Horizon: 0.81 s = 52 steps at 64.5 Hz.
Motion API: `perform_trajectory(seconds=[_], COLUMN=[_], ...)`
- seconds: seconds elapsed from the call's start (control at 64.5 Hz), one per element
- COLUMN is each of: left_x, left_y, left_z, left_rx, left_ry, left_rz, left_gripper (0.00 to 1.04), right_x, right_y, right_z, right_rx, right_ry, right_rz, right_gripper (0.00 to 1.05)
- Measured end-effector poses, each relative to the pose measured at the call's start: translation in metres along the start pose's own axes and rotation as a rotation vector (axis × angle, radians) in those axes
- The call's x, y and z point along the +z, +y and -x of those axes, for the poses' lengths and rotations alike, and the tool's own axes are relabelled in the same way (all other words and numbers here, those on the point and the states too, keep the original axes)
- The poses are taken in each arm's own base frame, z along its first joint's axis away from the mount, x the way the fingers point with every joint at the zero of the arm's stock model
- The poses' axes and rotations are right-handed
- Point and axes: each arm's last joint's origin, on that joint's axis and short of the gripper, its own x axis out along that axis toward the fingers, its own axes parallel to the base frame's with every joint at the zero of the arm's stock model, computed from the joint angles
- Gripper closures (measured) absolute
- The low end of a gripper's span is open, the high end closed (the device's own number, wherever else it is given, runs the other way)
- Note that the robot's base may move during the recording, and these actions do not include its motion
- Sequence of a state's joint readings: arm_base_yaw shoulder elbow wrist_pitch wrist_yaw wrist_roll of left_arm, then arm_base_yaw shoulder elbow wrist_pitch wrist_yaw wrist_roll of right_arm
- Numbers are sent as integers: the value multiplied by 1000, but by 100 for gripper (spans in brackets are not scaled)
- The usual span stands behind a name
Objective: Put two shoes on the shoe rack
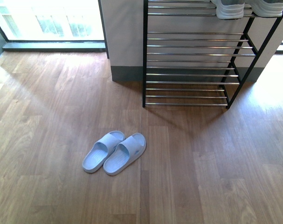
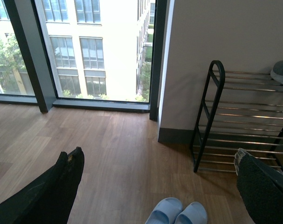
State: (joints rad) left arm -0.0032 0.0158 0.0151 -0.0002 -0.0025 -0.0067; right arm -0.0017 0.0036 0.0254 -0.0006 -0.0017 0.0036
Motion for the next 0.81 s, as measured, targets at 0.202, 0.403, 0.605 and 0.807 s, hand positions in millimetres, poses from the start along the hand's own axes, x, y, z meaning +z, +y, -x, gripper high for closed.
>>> perform_trajectory(seconds=[0.202, 0.403, 0.605, 0.807], left_x=[0, 0, 0, 0], left_y=[0, 0, 0, 0], left_z=[0, 0, 0, 0], left_rx=[0, 0, 0, 0], left_ry=[0, 0, 0, 0], left_rz=[0, 0, 0, 0], left_gripper=[9, 9, 9, 9], right_x=[0, 0, 0, 0], right_y=[0, 0, 0, 0], right_z=[0, 0, 0, 0], right_rx=[-2, -2, -2, -2], right_ry=[-1, -1, -1, -1], right_rz=[0, 0, 0, 1], right_gripper=[9, 9, 9, 9])
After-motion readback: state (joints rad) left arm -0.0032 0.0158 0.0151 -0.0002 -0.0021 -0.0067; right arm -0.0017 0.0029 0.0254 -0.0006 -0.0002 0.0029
